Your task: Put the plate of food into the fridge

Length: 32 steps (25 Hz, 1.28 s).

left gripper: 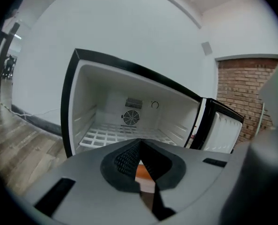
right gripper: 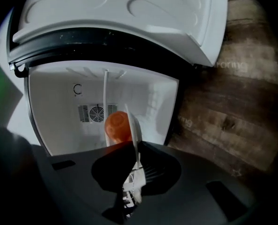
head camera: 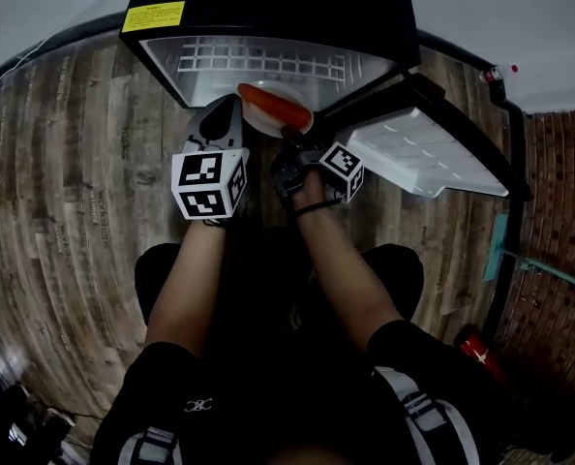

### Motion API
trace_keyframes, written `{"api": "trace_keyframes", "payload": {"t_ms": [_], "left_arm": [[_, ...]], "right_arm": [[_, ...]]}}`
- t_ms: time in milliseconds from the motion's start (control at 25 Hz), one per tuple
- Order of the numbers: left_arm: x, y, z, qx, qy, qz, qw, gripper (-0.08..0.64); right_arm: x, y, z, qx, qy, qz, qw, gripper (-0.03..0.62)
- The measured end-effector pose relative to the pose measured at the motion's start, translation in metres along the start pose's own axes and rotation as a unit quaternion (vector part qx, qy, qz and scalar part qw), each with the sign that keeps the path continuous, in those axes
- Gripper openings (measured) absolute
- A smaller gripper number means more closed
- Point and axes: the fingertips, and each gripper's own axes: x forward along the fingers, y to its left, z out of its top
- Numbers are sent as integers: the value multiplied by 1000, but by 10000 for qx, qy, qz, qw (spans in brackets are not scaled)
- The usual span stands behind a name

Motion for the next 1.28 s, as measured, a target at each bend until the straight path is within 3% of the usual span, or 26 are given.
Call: {"api": "trace_keyframes", "payload": {"t_ms": [120,360,720,960,1280], "left_arm": [[-3,-6,8,139,-68,-154,9998,-8],[-15,-3,18,31,-237,-201,9995,-8],[-5,0,12,341,-70,-533,9980,-8],[5,8,3,339,46,-596,9976,-8],[14,19,-12,190,278,-639,9974,-8]], "right_arm": [[18,-5,10,156,-279,140,9994,31],[63,-22,33,710,-885,441,9926,31],[123,-35,64,773,-1225,469,9883,34],[126,-47,89,1247,-1876,923,9699,34],[121,-63,110,1342,-2324,861,9594,34]]}}
